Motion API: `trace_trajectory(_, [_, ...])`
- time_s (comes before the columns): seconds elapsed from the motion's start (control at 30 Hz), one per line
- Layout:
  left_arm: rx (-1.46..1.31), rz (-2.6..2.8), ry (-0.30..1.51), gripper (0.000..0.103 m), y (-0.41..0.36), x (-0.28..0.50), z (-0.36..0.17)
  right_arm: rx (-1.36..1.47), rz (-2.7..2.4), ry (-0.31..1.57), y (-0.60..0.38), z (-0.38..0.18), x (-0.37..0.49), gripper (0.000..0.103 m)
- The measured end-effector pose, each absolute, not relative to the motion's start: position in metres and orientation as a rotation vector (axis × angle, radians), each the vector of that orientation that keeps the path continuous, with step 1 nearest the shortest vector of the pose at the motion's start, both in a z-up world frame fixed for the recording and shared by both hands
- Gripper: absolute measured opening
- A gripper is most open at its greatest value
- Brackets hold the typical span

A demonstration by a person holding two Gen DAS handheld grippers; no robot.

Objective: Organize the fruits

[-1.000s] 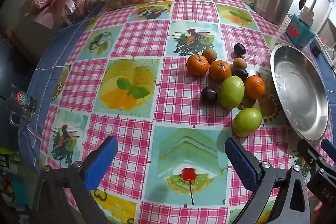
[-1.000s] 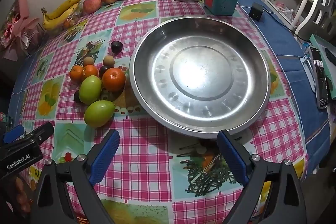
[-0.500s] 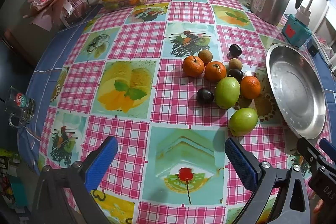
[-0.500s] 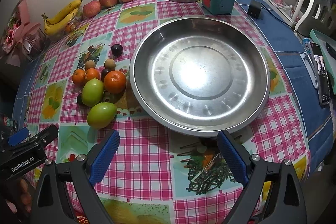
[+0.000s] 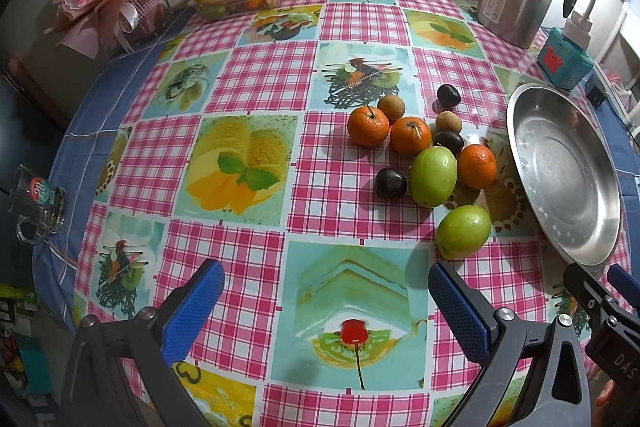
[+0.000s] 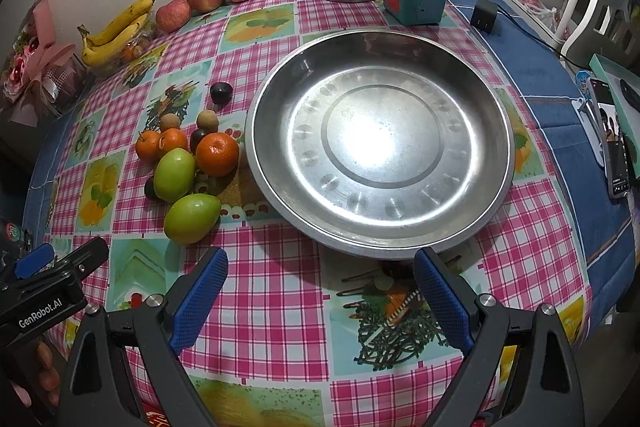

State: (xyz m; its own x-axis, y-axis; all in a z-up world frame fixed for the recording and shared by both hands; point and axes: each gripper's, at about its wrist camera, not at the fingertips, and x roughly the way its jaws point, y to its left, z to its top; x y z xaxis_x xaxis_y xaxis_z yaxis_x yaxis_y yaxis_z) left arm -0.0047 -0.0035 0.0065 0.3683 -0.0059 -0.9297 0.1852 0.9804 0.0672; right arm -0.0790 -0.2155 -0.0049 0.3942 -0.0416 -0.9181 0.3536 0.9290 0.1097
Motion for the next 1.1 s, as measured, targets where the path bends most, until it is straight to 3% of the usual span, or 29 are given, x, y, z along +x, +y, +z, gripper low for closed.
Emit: trace_trajectory(1.1, [0.155, -0.130, 1.197, 0.103, -0.0003, -0.0030, 0.0073, 0.315, -0.271, 1.149, -0.2166, -0.0089, -0.0794, 0.094])
